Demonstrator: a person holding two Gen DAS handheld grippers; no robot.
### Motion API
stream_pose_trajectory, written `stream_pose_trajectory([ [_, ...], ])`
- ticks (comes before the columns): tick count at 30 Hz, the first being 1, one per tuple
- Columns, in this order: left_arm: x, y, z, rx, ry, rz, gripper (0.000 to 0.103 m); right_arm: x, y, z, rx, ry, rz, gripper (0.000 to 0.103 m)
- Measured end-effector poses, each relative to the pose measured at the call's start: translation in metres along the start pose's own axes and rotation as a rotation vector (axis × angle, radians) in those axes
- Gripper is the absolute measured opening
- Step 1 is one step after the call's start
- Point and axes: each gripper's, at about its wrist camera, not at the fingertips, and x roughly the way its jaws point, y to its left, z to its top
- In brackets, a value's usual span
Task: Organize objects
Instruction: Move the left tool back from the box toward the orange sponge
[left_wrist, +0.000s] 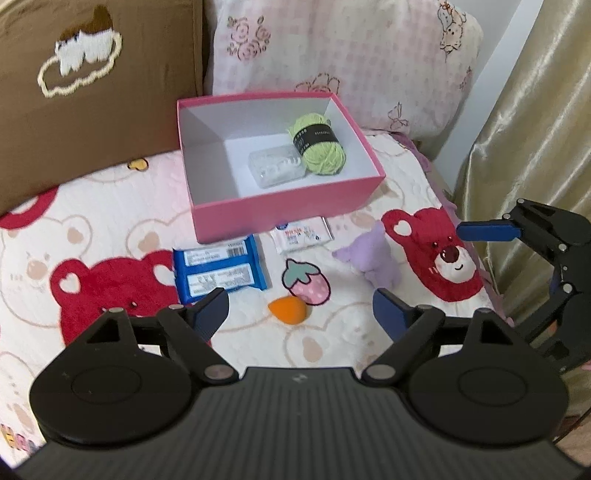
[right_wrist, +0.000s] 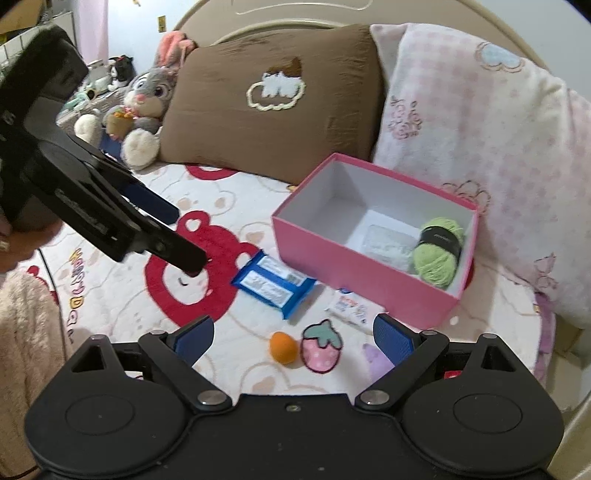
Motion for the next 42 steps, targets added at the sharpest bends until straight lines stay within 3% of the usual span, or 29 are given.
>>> stream_pose_trajectory([
  [7, 0.024, 0.006, -0.019, -0.019, -0.005, -0.030, 0.085, 0.012, 0.004, -0.011, -0.031, -0.013, 0.047, 0.095],
  [12, 0.052, 0.013, -0.032, -0.037, 0.008, -0.027, 0.085, 0.032, 0.002, -0.020, -0.075, -0.035, 0.026, 0.095],
  [23, 0.086, 0.032, -0.057, -0.074, -0.107, -0.062, 0.085, 0.096, -0.004, -0.059, -0.081, -0.080, 0.028, 0.095],
  [28, 0.113, 0.039, -0.063, -0.114, -0.081, -0.080, 0.085, 0.121, -0.002, -0.075, -0.083, -0.104, 0.025, 0.095],
  [37, 0.145, 0.043, -0.077, -0.161, -0.122, -0.053, 0.083, 0.156, 0.010, -0.099, -0.204, -0.160, -0.029, 0.095],
  [42, 0.156, 0.046, -0.080, -0.158, -0.130, -0.038, 0.083, 0.171, 0.010, -0.106, -0.208, -0.140, -0.003, 0.095],
])
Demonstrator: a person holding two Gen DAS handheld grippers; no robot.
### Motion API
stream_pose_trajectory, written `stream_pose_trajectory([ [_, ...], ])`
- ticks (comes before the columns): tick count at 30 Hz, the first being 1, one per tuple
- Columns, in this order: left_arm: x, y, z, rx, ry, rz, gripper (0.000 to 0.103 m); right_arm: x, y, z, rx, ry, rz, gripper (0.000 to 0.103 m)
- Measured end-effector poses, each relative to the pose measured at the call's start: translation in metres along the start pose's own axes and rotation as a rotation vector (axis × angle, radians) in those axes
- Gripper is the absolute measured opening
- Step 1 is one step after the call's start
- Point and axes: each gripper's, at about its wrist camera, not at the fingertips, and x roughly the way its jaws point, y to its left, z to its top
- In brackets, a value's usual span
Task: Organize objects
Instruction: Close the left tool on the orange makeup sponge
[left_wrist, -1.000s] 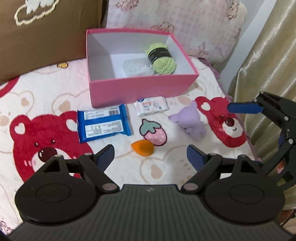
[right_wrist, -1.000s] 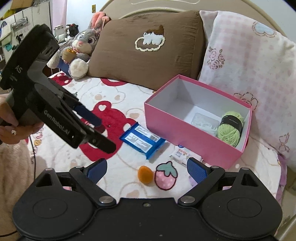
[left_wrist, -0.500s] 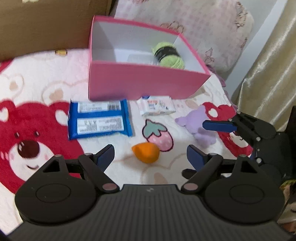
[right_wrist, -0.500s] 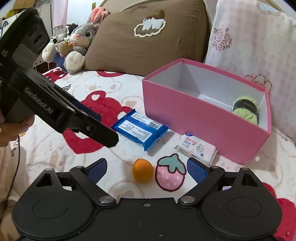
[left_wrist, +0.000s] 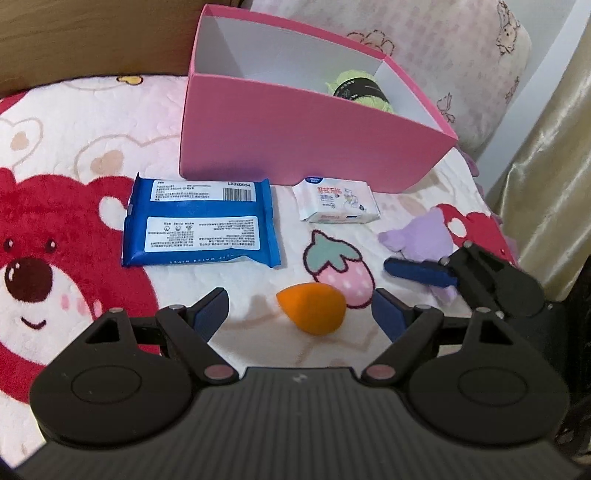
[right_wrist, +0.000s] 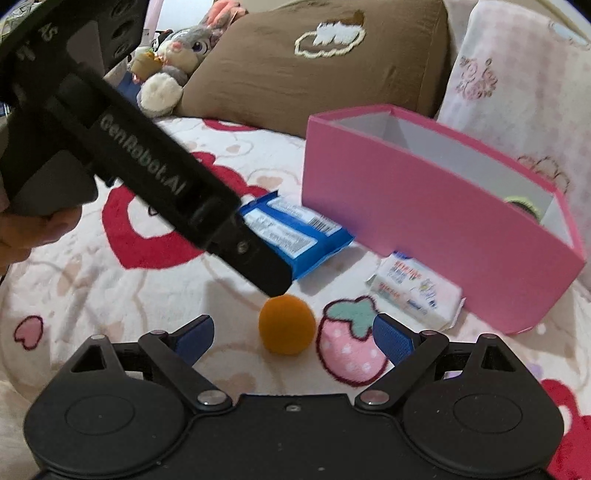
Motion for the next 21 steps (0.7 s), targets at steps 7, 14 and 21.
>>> stream_pose_trajectory([
  [7, 0.008, 0.002, -0.003, 0.009, 0.002, -0.011, 0.081, 0.016, 0.003, -0.006, 0.006, 0.057, 0.015, 0.094],
  [14, 0.024, 0.000, -0.006, 0.023, 0.039, -0.049, 0.054, 0.024, 0.002, -0.007, 0.032, 0.084, 0.028, 0.070],
  [21, 0.028, 0.013, -0.005, -0.056, 0.047, -0.109, 0.025, 0.022, -0.002, -0.004, 0.107, 0.077, 0.017, 0.038],
])
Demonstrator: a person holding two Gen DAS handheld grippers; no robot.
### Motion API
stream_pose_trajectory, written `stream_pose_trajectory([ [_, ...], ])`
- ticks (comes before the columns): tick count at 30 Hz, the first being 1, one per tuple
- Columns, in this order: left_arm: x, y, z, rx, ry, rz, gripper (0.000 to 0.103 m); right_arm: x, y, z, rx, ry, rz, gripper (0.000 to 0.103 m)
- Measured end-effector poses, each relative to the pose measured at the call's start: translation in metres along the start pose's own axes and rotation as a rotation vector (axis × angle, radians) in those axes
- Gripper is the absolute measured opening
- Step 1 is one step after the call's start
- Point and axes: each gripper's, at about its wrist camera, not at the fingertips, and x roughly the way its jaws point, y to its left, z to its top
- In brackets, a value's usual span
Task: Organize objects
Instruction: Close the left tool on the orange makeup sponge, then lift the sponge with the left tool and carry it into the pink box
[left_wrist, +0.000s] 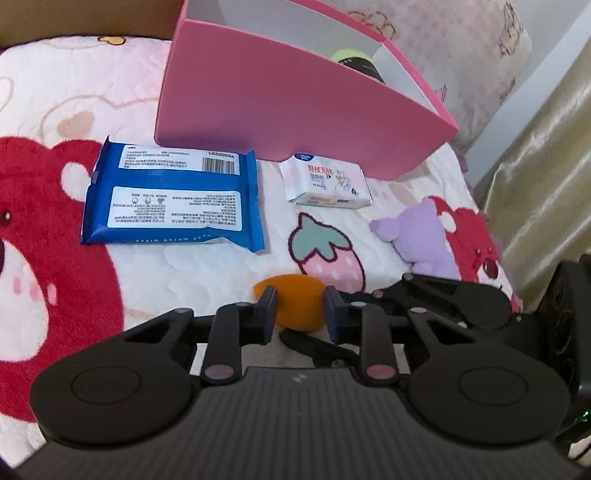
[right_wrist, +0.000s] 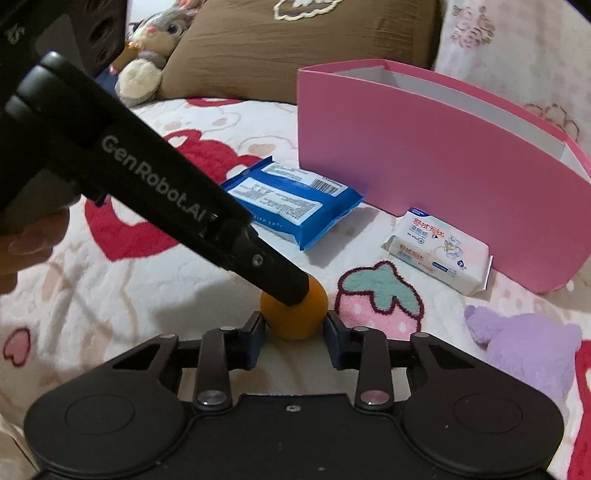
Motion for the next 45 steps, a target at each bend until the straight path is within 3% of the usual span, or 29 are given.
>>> stream_pose_trajectory([
  [10, -0.010, -0.011, -0.003, 0.021, -0.002, -0.016, 0.025, -0.018, 0.002, 0.002, 0.000, -0.005, -0.014, 0.037],
  [20, -0.038, -0.046, -0.010, 0.172, -0.057, -0.019, 0.026, -0.054, 0.005, 0.010, -0.021, -0.058, -0.043, 0.037],
  [31, -0.068, -0.078, -0.011, 0.246, -0.117, -0.029, 0.026, -0.094, 0.012, 0.020, -0.067, -0.117, -0.106, 0.037],
  [45, -0.113, -0.125, 0.031, 0.310, -0.215, -0.014, 0.027, -0.139, 0.002, 0.075, -0.129, -0.177, -0.192, 0.037],
])
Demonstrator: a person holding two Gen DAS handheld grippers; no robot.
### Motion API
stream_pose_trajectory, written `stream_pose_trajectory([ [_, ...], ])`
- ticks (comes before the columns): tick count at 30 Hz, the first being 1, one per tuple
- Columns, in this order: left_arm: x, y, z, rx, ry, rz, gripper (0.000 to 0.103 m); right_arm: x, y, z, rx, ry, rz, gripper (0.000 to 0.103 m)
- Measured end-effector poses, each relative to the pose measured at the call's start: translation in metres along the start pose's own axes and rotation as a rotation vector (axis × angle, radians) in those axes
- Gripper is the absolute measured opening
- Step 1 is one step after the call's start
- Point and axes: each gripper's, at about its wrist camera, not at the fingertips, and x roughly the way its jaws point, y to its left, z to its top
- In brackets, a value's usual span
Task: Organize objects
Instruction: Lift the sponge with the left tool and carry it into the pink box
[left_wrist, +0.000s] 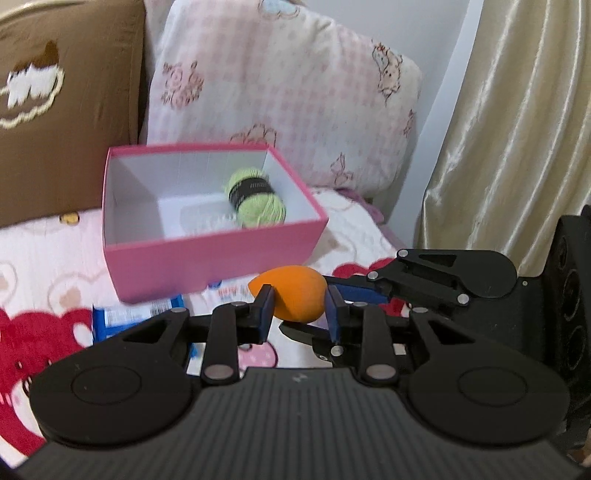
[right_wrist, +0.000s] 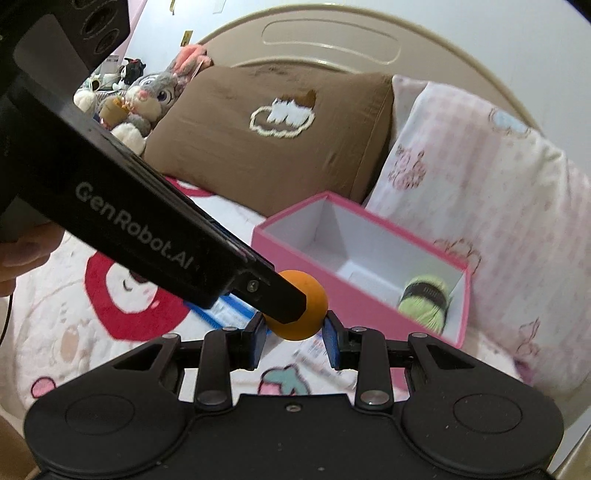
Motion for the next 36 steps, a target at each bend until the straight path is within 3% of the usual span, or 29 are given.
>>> stream_pose_trajectory([
  [15, 0.019, 0.018, 0.098, -0.060, -0.045, -0.001, 0.028, 0.031, -0.066, 0.066, 0.004, -0.008, 0.003, 0.037],
  [21, 0.058, 0.042, 0.132, -0.093, -0.013, 0.031, 0.028, 0.073, -0.105, 0.079, 0.142, 0.049, 0.079, 0.037],
  [29, 0.122, 0.071, 0.153, -0.136, 0.063, 0.079, 0.029, 0.142, -0.142, 0.075, 0.288, 0.126, 0.149, 0.037],
  [36, 0.176, 0.107, 0.154, -0.241, 0.120, 0.080, 0.029, 0.201, -0.150, 0.069, 0.270, 0.206, 0.126, 0.037],
])
